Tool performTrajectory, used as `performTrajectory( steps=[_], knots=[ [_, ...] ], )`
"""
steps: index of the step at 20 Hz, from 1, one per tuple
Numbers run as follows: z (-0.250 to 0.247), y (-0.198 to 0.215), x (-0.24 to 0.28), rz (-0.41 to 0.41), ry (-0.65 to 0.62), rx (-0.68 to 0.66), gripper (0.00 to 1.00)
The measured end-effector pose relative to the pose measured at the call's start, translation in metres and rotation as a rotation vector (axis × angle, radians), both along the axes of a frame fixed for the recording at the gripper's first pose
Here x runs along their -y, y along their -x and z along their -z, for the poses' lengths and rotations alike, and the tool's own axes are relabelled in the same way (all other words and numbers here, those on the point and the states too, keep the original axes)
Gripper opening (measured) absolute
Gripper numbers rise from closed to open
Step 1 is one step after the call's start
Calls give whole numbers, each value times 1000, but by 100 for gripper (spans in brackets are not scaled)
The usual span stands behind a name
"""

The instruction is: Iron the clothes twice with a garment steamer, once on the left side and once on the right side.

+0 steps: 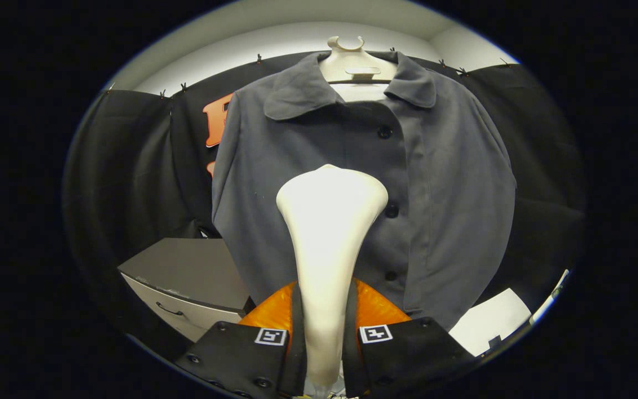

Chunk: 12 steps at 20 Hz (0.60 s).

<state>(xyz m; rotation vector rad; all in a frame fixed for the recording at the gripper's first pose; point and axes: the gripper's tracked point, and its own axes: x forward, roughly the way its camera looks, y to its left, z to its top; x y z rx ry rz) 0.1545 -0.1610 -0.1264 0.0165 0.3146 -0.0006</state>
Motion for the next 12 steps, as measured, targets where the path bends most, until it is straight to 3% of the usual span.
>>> performTrajectory(
  steps=[12],
  knots=[
    [71,17,12,-9,-7,-73,34]
  ],
)
